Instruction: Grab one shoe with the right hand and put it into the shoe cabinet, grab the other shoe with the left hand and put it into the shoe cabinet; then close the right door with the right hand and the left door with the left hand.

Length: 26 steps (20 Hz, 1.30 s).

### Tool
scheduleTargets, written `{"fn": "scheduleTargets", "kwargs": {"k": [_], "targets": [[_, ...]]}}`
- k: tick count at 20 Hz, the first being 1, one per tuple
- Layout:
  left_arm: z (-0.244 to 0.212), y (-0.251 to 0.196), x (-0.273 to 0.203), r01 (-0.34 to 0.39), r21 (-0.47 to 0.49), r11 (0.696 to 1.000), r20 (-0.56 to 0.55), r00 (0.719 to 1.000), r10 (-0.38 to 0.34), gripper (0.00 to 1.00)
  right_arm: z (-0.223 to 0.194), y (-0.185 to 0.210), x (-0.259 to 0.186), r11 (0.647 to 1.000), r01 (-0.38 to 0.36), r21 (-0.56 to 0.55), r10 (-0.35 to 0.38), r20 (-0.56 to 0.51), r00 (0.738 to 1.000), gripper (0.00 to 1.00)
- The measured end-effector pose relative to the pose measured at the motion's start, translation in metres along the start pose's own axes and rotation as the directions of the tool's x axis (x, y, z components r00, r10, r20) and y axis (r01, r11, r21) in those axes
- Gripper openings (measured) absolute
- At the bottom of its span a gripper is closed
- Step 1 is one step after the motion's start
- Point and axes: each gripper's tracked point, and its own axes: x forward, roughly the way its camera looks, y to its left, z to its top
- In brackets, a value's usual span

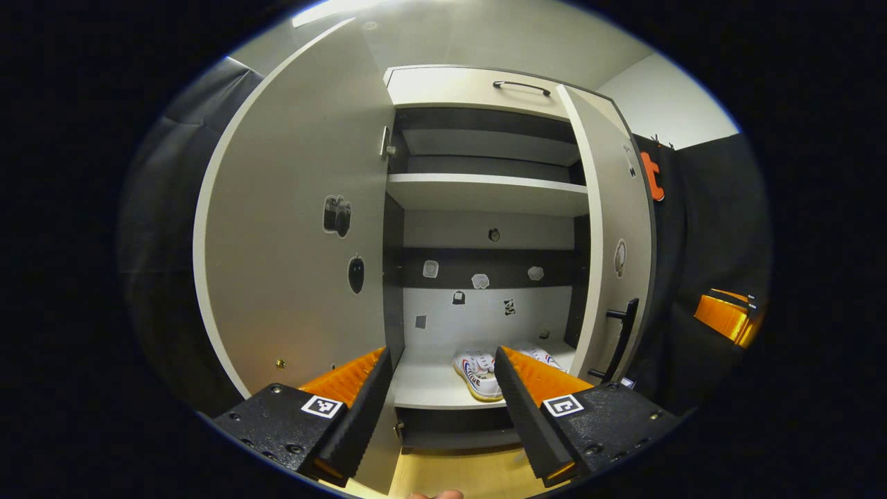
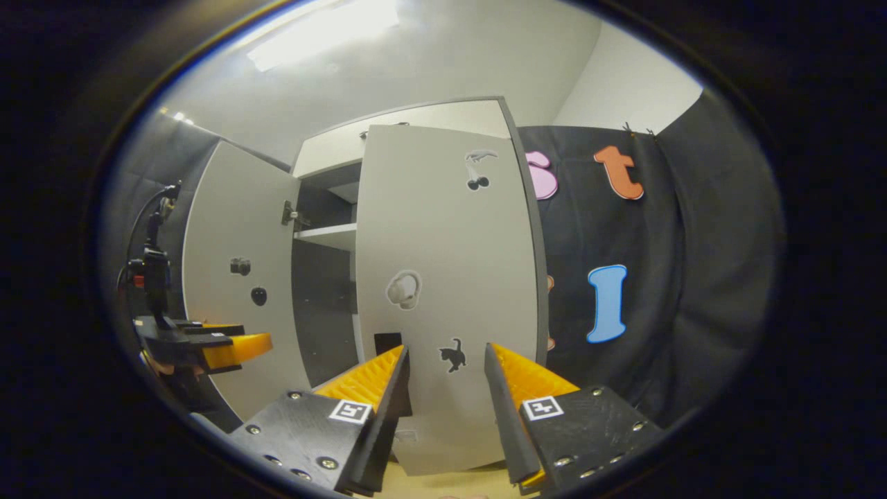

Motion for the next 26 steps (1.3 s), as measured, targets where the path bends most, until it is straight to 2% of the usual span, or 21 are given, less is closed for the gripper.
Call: {"fn": "scheduleTargets", "kwargs": {"k": [5, 7, 8, 10, 11, 12, 14, 15, 17, 18, 19, 20, 21, 23, 26], "targets": [[0.0, -0.003, 0.001, 0.007, -0.01, 1.0, 0.001, 1.0, -0.007, 0.9, 0.003, -0.003, 0.002, 1.0, 0.008, 0.024, -0.008, 0.014, 1.0, 0.64], [0.0, -0.004, 0.002, 0.007, -0.012, 1.0, 0.002, 1.0, -0.007, 0.9, -0.003, -0.005, 0.002, 0.999, 0.011, 0.044, -0.011, -0.007, 1.0, 0.64], [-0.001, -0.004, 0.002, 0.008, -0.014, 1.0, 0.002, 1.0, -0.008, 0.9, -0.005, -0.006, 0.003, 0.998, 0.007, 0.057, -0.006, -0.023, 1.0, 0.61], [-0.001, -0.005, 0.005, 0.01, -0.019, 1.0, 0.002, 1.0, -0.01, 0.9, -0.008, -0.01, 0.007, 0.996, 0.007, 0.085, -0.003, -0.046, 0.999, 0.64], [-0.002, -0.005, 0.004, 0.01, -0.021, 1.0, -0.001, 1.0, -0.01, 0.9, -0.008, -0.009, 0.008, 0.995, -0.003, 0.101, 0.008, -0.05, 0.999, 0.61], [-0.003, -0.005, 0.004, 0.009, -0.023, 1.0, -0.001, 1.0, -0.009, 0.9, -0.011, -0.01, 0.01, 0.994, -0.008, 0.112, 0.014, -0.058, 0.998, 0.65], [-0.004, -0.004, 0.003, 0.008, -0.025, 1.0, -0.005, 1.0, -0.008, 0.89, -0.01, -0.014, 0.012, 0.995, 0.004, 0.103, 0.003, -0.06, 0.998, 0.66], [-0.005, -0.004, 0.004, 0.008, -0.026, 1.0, -0.006, 1.0, -0.008, 0.89, -0.008, -0.015, 0.012, 0.995, 0.012, 0.094, -0.007, -0.051, 0.999, 0.61], [-0.006, -0.004, 0.007, 0.007, -0.026, 1.0, -0.007, 1.0, -0.007, 0.89, -0.008, -0.015, 0.008, 0.997, 0.017, 0.08, -0.013, -0.047, 0.999, 0.42], [-0.007, -0.004, 0.009, 0.008, -0.027, 1.0, -0.007, 1.0, -0.008, 0.89, -0.008, -0.014, 0.01, 0.997, 0.018, 0.073, -0.014, -0.044, 0.999, 0.36], [-0.007, -0.005, 0.01, 0.008, -0.027, 1.0, -0.009, 1.0, -0.009, 0.9, -0.007, -0.014, 0.011, 0.997, 0.016, 0.07, -0.013, -0.044, 0.999, 0.44], [-0.008, -0.005, 0.011, 0.009, -0.028, 1.0, -0.01, 1.0, -0.009, 0.9, -0.007, -0.015, 0.012, 0.998, 0.018, 0.068, -0.015, -0.042, 0.999, 0.36], [-0.008, -0.006, 0.011, 0.01, -0.029, 1.0, -0.01, 1.0, -0.01, 0.9, -0.007, -0.012, 0.011, 0.998, 0.004, 0.07, -0.001, -0.043, 0.999, 0.44], [-0.008, -0.006, 0.011, 0.012, -0.03, 0.999, -0.01, 1.0, -0.012, 0.9, -0.009, -0.01, 0.013, 0.998, 0.0, 0.057, 0.002, -0.042, 0.999, 0.79], [-0.008, -0.007, 0.012, 0.012, -0.029, 1.0, -0.009, 1.0, -0.012, 0.9, -0.01, -0.011, 0.015, 0.999, 0.005, 0.043, -0.003, -0.04, 0.999, 0.95]]}}
